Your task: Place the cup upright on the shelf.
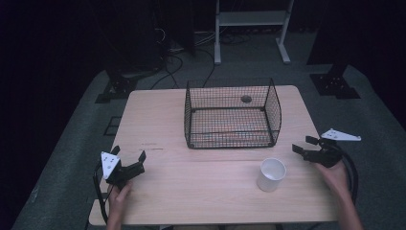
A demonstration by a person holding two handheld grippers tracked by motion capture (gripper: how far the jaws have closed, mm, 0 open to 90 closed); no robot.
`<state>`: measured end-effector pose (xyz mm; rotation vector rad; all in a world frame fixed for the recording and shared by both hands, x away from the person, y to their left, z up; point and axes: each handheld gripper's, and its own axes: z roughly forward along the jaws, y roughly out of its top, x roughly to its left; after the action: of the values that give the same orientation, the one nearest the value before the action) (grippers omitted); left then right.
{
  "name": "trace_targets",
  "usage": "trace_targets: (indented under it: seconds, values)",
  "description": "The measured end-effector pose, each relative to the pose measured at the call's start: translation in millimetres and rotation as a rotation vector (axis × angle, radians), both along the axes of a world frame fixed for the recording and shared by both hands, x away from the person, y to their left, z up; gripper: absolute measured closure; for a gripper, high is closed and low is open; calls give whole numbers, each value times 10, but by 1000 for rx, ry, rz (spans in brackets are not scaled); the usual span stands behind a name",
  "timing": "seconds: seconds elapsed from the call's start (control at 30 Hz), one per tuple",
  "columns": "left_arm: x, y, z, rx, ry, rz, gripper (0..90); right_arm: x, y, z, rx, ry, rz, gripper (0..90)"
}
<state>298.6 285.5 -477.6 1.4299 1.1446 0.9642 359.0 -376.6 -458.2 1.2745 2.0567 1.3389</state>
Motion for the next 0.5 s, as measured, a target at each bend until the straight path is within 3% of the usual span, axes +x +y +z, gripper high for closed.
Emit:
trace_targets:
  seconds: [0.2,0.5]
  values:
    - [-3,-4,0,5,-1,-3,0,-24,11,32,-5,-5,10,178]
    - [-4,-4,0,5,-2,-6,0,-182,27,85,-20,-11,42,166]
